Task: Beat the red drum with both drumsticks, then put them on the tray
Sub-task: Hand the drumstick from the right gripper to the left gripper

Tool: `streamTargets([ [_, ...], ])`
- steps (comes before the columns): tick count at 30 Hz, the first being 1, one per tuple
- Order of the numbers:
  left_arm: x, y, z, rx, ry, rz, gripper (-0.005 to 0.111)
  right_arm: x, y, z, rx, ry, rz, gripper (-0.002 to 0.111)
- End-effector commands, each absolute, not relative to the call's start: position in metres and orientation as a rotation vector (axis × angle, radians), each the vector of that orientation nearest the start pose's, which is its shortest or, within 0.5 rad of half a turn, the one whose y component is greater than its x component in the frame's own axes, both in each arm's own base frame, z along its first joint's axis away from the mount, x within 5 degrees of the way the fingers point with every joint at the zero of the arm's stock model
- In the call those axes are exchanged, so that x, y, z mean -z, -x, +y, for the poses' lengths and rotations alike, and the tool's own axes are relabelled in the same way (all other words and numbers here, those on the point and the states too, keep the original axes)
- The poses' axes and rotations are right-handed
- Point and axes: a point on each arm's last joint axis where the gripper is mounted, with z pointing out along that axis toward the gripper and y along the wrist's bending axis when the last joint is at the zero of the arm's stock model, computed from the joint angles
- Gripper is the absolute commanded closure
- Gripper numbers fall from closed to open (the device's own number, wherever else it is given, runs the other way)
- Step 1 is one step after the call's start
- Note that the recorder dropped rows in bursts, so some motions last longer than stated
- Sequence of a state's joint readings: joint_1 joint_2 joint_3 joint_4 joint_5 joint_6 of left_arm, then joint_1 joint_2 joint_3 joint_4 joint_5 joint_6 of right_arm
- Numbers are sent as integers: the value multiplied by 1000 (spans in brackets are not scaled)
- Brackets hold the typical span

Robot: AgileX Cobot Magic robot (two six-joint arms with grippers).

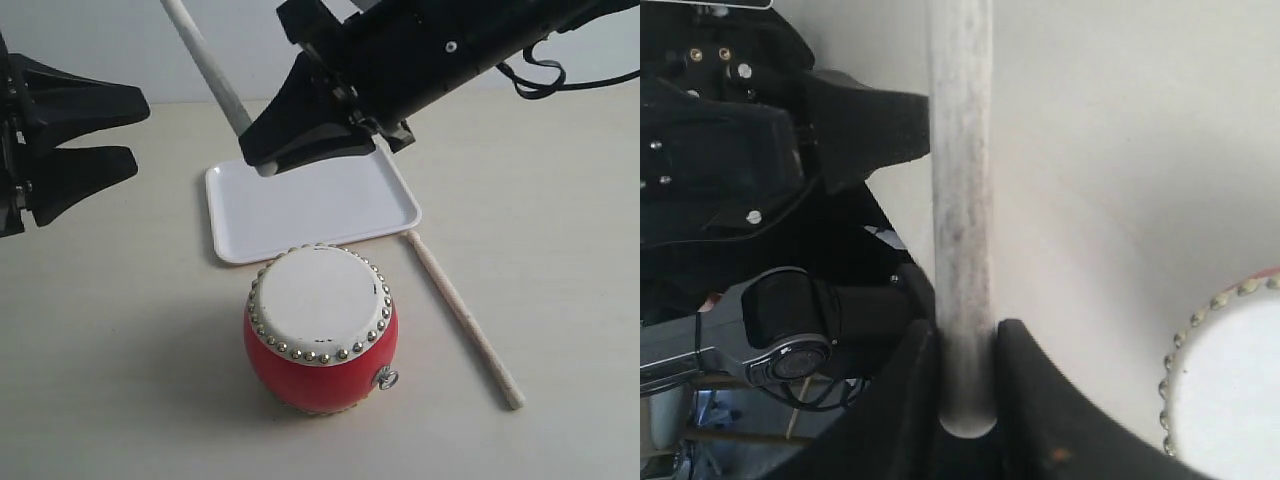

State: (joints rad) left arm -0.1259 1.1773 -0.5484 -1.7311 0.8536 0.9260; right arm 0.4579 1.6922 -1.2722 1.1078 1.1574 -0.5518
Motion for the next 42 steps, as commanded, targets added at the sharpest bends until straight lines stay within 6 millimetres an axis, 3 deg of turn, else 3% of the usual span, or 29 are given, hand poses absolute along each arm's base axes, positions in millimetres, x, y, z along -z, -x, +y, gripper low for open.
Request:
streamTargets([
  [1,-269,-200,-96,1496,169,2078,45,-281,-263,237,-1520,768,2570,108],
  [9,-268,-199,-96,1512,178,2084,45,-271,-252,265,-1556,776,2571,108],
  [18,-257,-194,-95,1522,235,2122,45,-275,-255,268,-1611,695,2534,108],
  [37,-257,-194,-96,1569,302,2134,45,-279,-253,275,-1679,629,2502,108],
  [42,-257,-194,-96,1612,390,2146,45,-277,-237,289,-1673,717,2514,108],
])
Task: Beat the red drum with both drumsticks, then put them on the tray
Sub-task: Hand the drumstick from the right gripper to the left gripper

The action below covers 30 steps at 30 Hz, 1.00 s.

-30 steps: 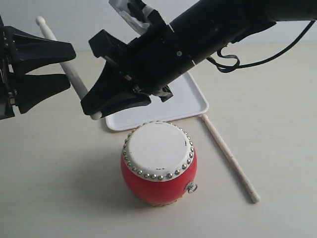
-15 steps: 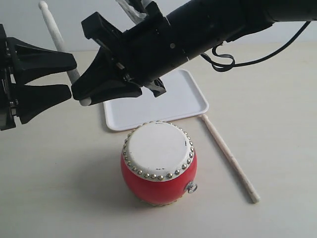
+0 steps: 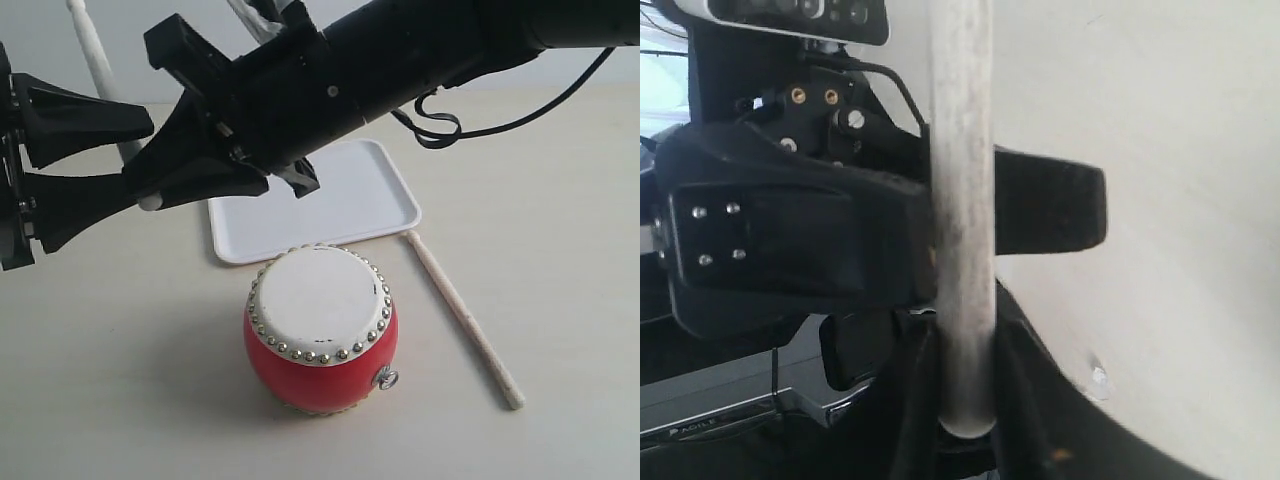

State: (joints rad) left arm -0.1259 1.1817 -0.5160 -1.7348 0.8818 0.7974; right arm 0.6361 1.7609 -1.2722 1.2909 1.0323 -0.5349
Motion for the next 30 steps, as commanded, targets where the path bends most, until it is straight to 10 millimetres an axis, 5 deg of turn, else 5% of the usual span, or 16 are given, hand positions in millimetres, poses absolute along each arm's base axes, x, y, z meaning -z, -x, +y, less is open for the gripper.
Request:
streamTargets([
  [1,-257,-194,-96,1614,394,2146,45,-277,-235,291,-1667,731,2515,108],
  [20,-256,-192,-97,1609,360,2170,46,-266,-233,290,-1487,714,2640,108],
  [23,-256,-192,-96,1604,366,2170,67,-265,-233,289,-1464,731,2645,108],
  [26,-255,-192,-96,1591,370,2173,103,-265,-233,289,-1469,718,2651,108],
  [30,-255,-193,-95,1585,380,2170,107,-265,-233,289,-1473,712,2659,108],
])
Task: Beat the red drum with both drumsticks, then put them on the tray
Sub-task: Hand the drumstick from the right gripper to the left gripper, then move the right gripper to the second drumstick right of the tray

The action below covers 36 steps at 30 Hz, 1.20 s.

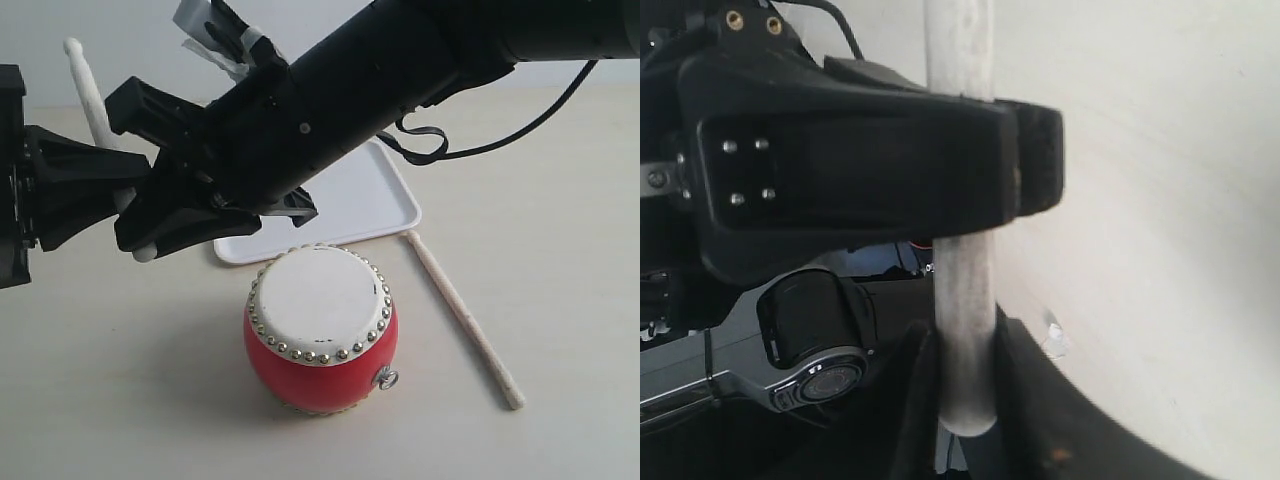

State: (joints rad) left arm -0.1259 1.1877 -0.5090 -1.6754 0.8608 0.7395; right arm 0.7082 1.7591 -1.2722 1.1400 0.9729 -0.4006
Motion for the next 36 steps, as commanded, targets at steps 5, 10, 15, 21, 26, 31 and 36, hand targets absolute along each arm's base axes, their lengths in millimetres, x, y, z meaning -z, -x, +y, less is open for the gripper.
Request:
streamTargets([
  [5,-255,-193,-96,1577,352,2167,107,-265,-233,289,-1474,714,2660,79],
  [10,-255,-192,-96,1551,273,2165,107,-266,-233,289,-1468,712,2655,50],
  [15,-255,-190,-96,1468,152,2242,107,-277,-241,274,-1429,689,2616,40],
  [21,-256,-190,-88,1206,-49,2482,107,-301,-263,225,-1234,612,2567,40],
  [26,-257,-194,-68,803,-125,2697,107,-319,-270,185,-1001,604,2540,40],
  [31,-259,-193,-44,391,-152,2863,107,-319,-267,151,-564,654,2640,40],
  [36,-259,-190,-38,293,-157,2919,107,-311,-266,128,-200,694,2747,41],
])
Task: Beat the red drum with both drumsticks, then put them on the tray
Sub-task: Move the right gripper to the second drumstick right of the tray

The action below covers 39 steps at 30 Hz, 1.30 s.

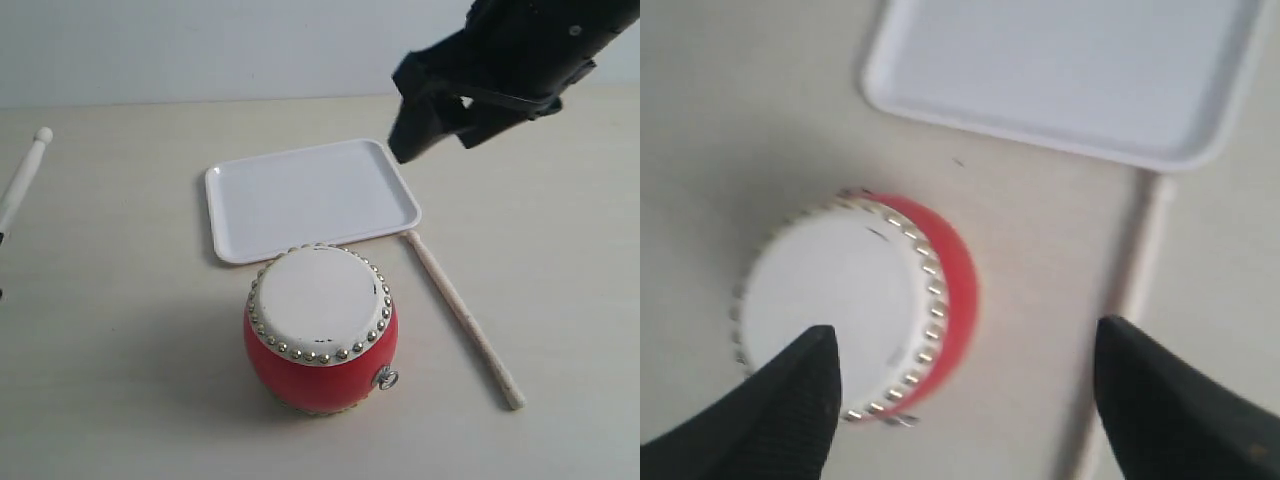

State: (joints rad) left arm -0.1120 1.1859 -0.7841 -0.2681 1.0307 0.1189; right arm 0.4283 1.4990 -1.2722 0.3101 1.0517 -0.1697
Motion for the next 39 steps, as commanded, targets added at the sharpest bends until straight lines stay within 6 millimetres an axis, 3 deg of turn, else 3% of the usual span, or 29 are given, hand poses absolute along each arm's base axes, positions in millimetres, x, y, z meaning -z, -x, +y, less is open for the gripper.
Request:
streamTargets([
  [1,-259,-190,-38,297,-157,2923,107,-309,-266,125,-164,689,2762,41],
  [5,-264,-186,-38,299,-159,2897,107,-293,-260,121,-121,702,2824,41],
  [13,-286,-170,-36,302,-162,2754,107,-236,-241,115,-132,701,2921,41],
  [19,-293,-163,-36,302,-165,2720,107,-206,-229,112,-175,643,2945,41],
  [23,-293,-163,-36,308,-162,2715,107,-192,-224,110,-193,610,2926,46],
  [29,-294,-165,-38,350,-141,2686,107,-180,-224,109,-196,556,2876,64],
  [39,-295,-165,-39,361,-136,2683,107,-148,-231,111,-163,564,2972,65],
])
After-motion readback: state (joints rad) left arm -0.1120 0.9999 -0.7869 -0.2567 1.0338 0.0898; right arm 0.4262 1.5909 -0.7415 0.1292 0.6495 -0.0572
